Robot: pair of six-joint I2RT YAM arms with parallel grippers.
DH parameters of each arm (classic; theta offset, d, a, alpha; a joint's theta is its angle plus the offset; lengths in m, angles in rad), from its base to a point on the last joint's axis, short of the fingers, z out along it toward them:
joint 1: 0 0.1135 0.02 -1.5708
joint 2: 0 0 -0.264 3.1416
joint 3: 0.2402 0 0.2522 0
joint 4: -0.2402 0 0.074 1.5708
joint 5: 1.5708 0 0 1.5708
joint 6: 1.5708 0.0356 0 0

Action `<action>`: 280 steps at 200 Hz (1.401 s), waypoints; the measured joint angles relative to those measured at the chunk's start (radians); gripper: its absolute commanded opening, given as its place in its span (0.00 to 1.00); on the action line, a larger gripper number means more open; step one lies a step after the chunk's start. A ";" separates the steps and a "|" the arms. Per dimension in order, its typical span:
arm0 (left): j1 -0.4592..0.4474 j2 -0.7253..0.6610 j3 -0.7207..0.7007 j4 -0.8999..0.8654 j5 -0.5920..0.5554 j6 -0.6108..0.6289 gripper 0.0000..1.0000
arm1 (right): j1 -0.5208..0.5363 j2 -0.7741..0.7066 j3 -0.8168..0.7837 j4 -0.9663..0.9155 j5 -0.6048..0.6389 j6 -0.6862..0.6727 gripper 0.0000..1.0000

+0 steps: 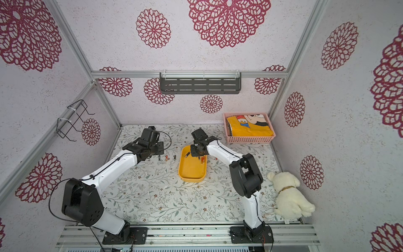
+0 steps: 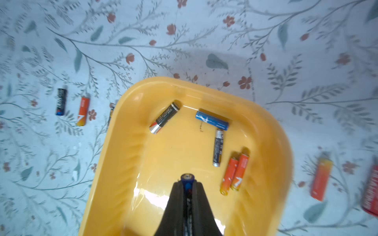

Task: Take the batteries out of the storage box
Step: Pick up the battery from the storage box, then place the battery at the center of the board.

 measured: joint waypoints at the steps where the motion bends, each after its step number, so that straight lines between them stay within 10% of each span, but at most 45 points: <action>1: 0.000 0.000 0.000 0.000 0.000 0.000 0.54 | -0.002 -0.005 -0.002 0.000 0.000 0.000 0.00; 71: -0.033 0.028 0.002 -0.001 -0.006 0.000 0.54 | -0.151 -0.317 -0.336 0.023 -0.007 0.008 0.00; 280: -0.132 -0.102 -0.072 0.088 -0.025 -0.038 0.60 | -0.103 -0.154 -0.536 0.104 0.118 0.057 0.00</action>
